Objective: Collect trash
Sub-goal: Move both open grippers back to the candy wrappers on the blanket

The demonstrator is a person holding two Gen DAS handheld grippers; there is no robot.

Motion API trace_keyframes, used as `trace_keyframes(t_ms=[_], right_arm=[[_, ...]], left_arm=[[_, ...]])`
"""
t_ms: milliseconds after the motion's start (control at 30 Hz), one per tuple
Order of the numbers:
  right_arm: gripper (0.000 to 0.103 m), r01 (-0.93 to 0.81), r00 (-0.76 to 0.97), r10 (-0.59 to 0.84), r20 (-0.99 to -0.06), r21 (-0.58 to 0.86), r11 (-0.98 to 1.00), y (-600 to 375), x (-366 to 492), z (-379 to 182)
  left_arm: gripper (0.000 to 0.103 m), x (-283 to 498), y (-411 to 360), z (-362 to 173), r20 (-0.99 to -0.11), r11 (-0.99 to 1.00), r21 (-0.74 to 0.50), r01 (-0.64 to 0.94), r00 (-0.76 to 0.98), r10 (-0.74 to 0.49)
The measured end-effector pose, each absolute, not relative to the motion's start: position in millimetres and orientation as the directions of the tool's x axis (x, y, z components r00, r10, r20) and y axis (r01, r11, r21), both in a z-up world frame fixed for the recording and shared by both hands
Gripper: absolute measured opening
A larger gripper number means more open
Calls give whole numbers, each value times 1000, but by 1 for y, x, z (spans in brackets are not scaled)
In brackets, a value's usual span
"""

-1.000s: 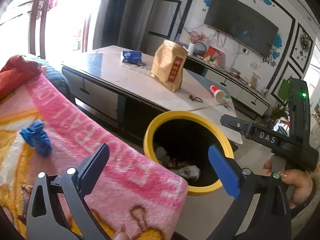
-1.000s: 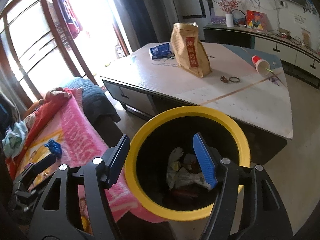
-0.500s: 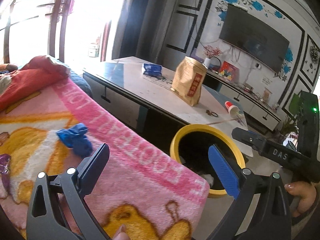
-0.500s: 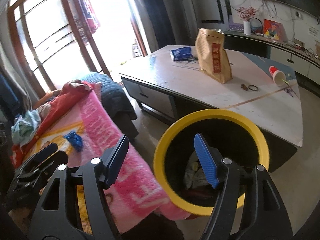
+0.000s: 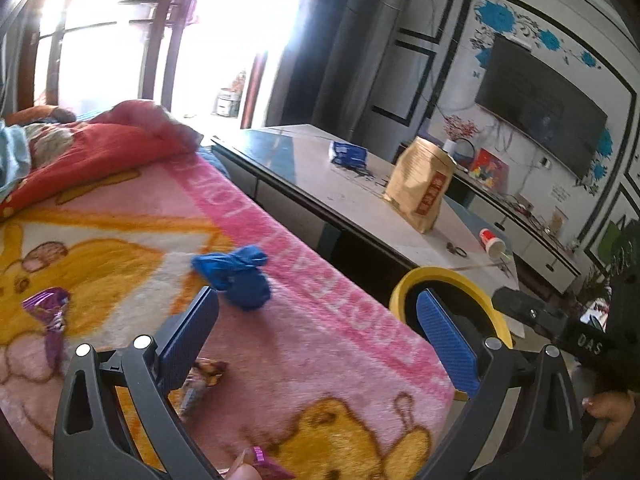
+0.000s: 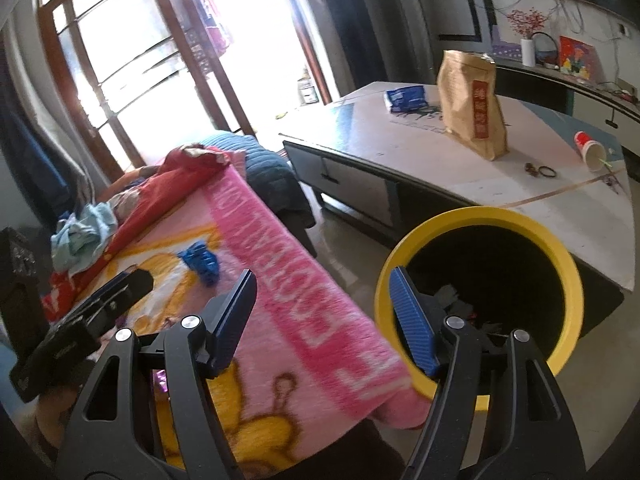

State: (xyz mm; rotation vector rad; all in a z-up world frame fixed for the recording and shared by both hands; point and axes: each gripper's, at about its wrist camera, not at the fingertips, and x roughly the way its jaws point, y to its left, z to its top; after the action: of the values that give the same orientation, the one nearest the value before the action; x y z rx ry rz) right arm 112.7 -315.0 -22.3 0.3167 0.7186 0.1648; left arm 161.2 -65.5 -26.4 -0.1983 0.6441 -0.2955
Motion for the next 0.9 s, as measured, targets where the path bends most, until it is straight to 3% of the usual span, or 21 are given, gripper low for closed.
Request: trace_keyframes(t_ms=[900], right_arm=[[60, -313, 580, 445, -682, 317, 895, -187, 96, -47]], left_arm=[[95, 143, 48, -54, -626, 953, -304, 3, 753, -203]])
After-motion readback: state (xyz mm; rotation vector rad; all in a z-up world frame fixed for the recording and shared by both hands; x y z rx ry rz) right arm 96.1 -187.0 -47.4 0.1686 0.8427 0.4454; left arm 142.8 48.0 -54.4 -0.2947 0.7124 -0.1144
